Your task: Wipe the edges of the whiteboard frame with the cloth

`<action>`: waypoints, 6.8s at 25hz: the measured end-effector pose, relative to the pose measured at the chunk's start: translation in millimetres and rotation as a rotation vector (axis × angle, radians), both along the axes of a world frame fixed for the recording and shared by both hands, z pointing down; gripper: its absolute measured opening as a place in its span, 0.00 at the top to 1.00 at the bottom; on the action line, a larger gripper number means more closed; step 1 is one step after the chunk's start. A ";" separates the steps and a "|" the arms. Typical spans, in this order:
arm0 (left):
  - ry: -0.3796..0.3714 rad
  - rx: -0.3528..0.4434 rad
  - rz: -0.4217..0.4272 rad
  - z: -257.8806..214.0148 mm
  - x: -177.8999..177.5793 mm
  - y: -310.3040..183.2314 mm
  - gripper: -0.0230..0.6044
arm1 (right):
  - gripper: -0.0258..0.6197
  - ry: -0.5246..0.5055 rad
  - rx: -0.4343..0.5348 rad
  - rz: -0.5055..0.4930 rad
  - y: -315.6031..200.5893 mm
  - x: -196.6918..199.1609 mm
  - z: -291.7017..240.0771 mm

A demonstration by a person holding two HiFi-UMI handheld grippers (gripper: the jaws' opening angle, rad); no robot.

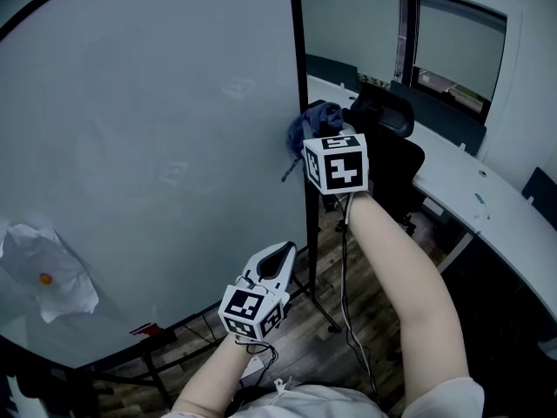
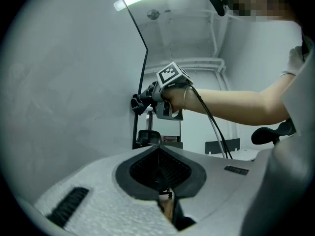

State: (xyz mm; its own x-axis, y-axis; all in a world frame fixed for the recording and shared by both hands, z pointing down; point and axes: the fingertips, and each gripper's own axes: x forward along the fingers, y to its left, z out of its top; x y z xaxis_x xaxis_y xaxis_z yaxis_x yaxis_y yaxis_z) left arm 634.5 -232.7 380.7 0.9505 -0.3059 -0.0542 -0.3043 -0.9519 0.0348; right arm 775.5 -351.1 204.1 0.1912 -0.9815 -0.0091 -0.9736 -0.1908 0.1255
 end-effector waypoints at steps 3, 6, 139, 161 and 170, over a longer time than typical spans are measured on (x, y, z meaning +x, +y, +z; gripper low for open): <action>-0.009 -0.014 0.007 12.9 4.0 -2.0 0.93 | 0.85 0.005 0.001 0.019 0.3 0.1 22.7; -0.020 -0.049 0.022 28.3 9.6 -5.3 0.93 | 0.85 -0.025 0.011 0.033 0.1 3.0 41.9; -0.133 -0.506 -0.689 253.6 -664.3 -13.3 0.93 | 0.86 -0.046 -0.756 -0.177 14.1 -604.3 484.9; -0.150 -0.524 -0.777 268.0 -791.6 19.1 0.93 | 0.85 -0.108 -0.797 -0.423 20.9 -795.5 491.1; -0.094 -0.474 -0.885 245.0 -834.2 10.7 0.93 | 0.85 -0.096 -0.826 -0.502 24.6 -856.7 492.1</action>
